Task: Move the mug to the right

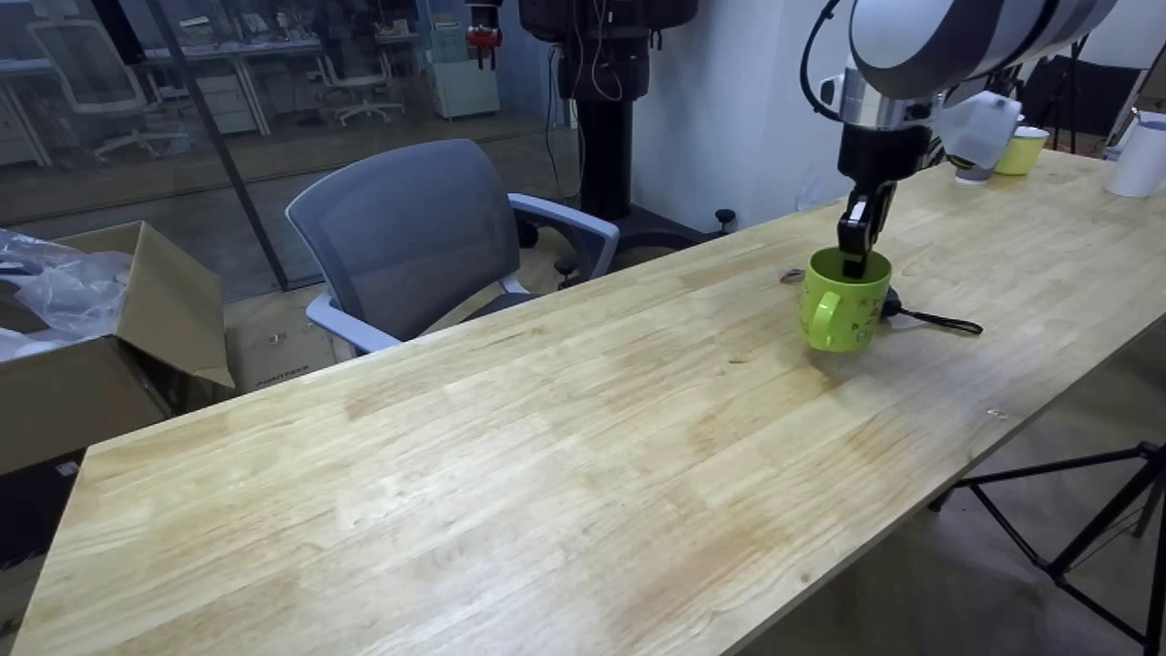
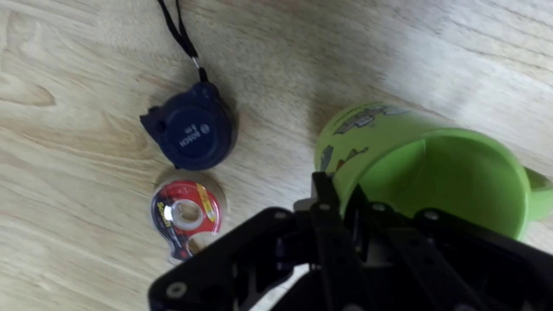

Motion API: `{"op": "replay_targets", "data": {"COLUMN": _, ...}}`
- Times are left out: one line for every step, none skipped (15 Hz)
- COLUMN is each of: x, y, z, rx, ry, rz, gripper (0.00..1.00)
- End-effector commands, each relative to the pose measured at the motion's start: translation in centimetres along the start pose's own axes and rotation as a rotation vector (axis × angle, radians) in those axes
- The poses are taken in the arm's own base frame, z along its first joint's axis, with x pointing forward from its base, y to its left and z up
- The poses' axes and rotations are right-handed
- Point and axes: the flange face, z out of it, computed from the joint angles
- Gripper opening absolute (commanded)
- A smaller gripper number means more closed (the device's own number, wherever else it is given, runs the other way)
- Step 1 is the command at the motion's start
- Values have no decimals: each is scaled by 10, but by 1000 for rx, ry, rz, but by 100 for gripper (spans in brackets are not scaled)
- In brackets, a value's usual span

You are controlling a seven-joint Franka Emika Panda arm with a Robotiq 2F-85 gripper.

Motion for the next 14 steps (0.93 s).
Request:
{"op": "replay_targets", "data": {"x": -22, "y": 18, "z": -9, "rx": -8, "ry": -7, "rz": 78, "gripper": 2}}
{"op": "replay_targets", "data": {"x": -27, "y": 22, "z": -6, "rx": -6, "ry": -12, "rz": 89, "gripper": 2}}
{"op": "replay_targets", "data": {"x": -32, "y": 25, "z": -3, "rx": -6, "ry": -14, "rz": 100, "gripper": 2}}
{"op": "replay_targets", "data": {"x": -36, "y": 27, "z": -1, "rx": -9, "ry": -14, "rz": 108, "gripper": 2}}
{"op": "replay_targets", "data": {"x": -39, "y": 27, "z": 1, "rx": -4, "ry": -11, "rz": 116, "gripper": 2}}
{"op": "replay_targets", "data": {"x": -41, "y": 26, "z": 2, "rx": -11, "ry": -4, "rz": 118, "gripper": 2}}
{"op": "replay_targets", "data": {"x": -42, "y": 24, "z": 3, "rx": -14, "ry": 2, "rz": 119, "gripper": 2}}
{"op": "replay_targets", "data": {"x": -43, "y": 23, "z": 4, "rx": -18, "ry": 7, "rz": 120, "gripper": 2}}
{"op": "replay_targets", "data": {"x": -43, "y": 20, "z": 6, "rx": -17, "ry": 14, "rz": 123, "gripper": 2}}
{"op": "replay_targets", "data": {"x": -44, "y": 19, "z": 7, "rx": -18, "ry": 18, "rz": 123, "gripper": 2}}
{"op": "replay_targets", "data": {"x": -46, "y": 17, "z": 9, "rx": -19, "ry": 22, "rz": 125, "gripper": 2}}
{"op": "replay_targets", "data": {"x": -47, "y": 16, "z": 11, "rx": -17, "ry": 24, "rz": 126, "gripper": 2}}
{"op": "replay_targets", "data": {"x": -48, "y": 15, "z": 13, "rx": -13, "ry": 22, "rz": 128, "gripper": 2}}
{"op": "replay_targets", "data": {"x": -50, "y": 14, "z": 15, "rx": -12, "ry": 22, "rz": 129, "gripper": 2}}
